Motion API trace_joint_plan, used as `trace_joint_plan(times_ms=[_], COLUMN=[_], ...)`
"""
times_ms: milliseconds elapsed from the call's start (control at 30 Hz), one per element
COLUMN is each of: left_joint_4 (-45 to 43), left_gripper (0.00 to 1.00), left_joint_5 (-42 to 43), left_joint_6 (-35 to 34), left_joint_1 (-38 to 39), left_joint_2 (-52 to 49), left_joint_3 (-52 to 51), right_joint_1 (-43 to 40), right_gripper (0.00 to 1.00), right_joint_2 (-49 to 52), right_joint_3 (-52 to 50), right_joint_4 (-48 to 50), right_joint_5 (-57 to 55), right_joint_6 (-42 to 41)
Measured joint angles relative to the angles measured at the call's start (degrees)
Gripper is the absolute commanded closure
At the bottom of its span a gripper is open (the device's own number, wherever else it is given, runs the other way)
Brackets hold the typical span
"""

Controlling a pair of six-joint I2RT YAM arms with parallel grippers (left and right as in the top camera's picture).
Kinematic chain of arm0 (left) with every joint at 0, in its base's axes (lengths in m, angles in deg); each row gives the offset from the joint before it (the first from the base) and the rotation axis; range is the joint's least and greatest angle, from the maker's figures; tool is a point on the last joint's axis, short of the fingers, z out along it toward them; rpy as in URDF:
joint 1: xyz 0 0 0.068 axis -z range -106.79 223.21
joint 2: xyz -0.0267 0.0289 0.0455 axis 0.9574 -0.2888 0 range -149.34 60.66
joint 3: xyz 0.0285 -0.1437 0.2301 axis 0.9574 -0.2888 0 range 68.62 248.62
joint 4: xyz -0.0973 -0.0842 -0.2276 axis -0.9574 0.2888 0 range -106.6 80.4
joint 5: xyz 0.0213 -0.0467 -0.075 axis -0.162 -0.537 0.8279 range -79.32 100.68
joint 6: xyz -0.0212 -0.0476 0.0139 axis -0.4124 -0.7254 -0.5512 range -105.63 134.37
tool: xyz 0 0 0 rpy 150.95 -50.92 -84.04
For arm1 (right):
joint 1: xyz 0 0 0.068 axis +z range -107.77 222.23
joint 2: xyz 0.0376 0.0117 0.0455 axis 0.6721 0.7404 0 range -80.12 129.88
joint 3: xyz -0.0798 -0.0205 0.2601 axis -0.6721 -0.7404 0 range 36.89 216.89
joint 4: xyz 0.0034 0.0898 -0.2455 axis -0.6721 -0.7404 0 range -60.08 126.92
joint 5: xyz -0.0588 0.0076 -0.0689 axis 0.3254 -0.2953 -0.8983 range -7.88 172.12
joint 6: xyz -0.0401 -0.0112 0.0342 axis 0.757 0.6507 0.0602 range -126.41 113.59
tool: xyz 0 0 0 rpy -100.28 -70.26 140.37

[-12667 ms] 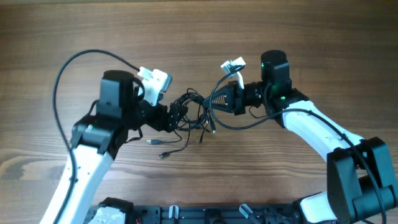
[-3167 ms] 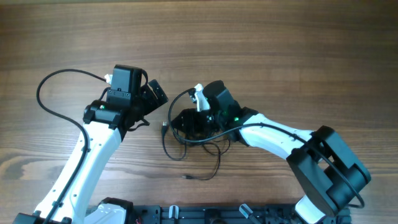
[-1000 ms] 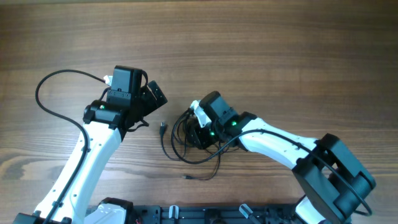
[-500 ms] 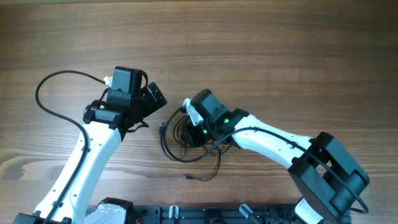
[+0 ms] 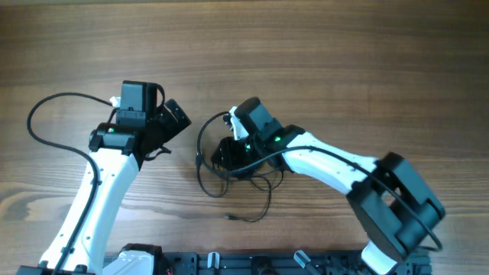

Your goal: Untangle cables

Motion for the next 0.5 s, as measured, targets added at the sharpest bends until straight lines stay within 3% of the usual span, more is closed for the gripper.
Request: trace_joint_plan(times_ms=[333, 500], left_joint_4=[0.7, 0.8], left_gripper=[0.00, 0.00], left_joint_5=[0.0, 0.0], left_joint_6=[0.0, 0.0], left_joint_1=[-0.3, -0.3], left_joint_2=[0.0, 0.0], left_joint_3=[0.0, 0.0], right_joint_1=[0.9, 2.9], right_gripper=[0.70, 0.78], right_joint_2=[1.0, 3.8], right_joint_3=[-0.1, -0.1], right_joint_4=[-1.3, -0.3], right_joint_5=[-1.1, -1.2], right_joint_6=[-6.3, -11.0])
